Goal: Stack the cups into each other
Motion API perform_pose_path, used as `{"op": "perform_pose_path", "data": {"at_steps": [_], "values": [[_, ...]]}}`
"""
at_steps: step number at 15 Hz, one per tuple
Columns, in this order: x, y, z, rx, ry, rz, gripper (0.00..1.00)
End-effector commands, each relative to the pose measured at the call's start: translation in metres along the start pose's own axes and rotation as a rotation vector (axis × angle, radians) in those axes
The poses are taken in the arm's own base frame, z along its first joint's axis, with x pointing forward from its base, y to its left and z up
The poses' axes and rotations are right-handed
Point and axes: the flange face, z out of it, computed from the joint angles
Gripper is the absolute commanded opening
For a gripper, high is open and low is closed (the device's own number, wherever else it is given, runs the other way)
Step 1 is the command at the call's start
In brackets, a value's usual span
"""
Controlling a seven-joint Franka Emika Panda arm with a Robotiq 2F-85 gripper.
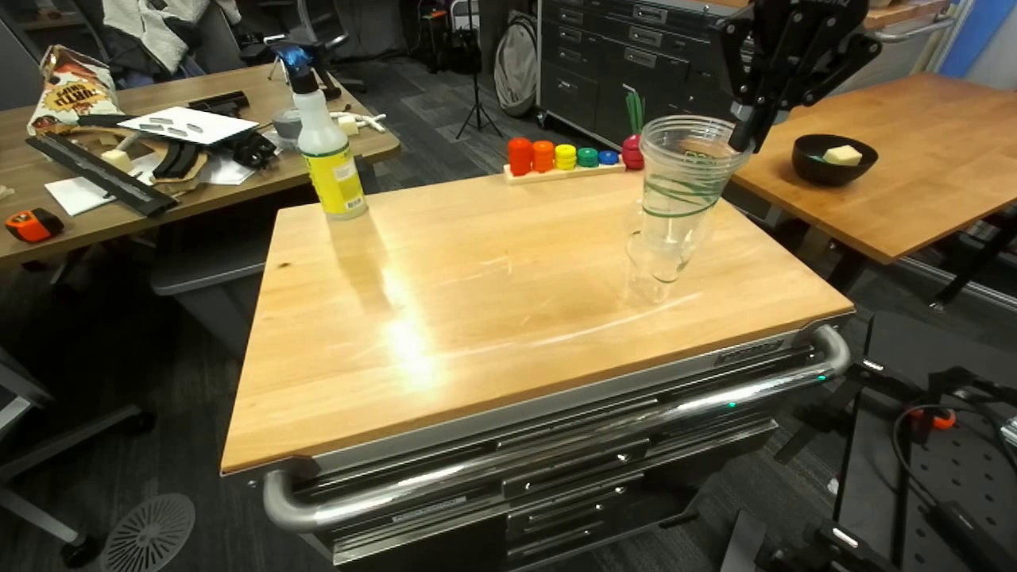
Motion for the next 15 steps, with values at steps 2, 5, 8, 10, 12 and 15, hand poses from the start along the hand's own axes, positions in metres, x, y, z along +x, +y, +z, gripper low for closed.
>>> {"op": "perform_pose_path", "data": {"at_steps": [2,5,8,10,12,15], "values": [[0.011,-0.006,0.01,0.018,0.075,-0.027,0.02],[0.013,-0.006,0.02,-0.001,0.064,-0.027,0.02],[0.015,-0.004,0.028,-0.017,0.037,-0.025,0.33],[0.016,-0.003,0.029,-0.022,0.031,-0.022,0.41],[0.016,-0.003,0.025,-0.025,0.029,-0.018,0.55],[0.012,-0.005,0.012,-0.016,0.015,-0.016,0.79]]}}
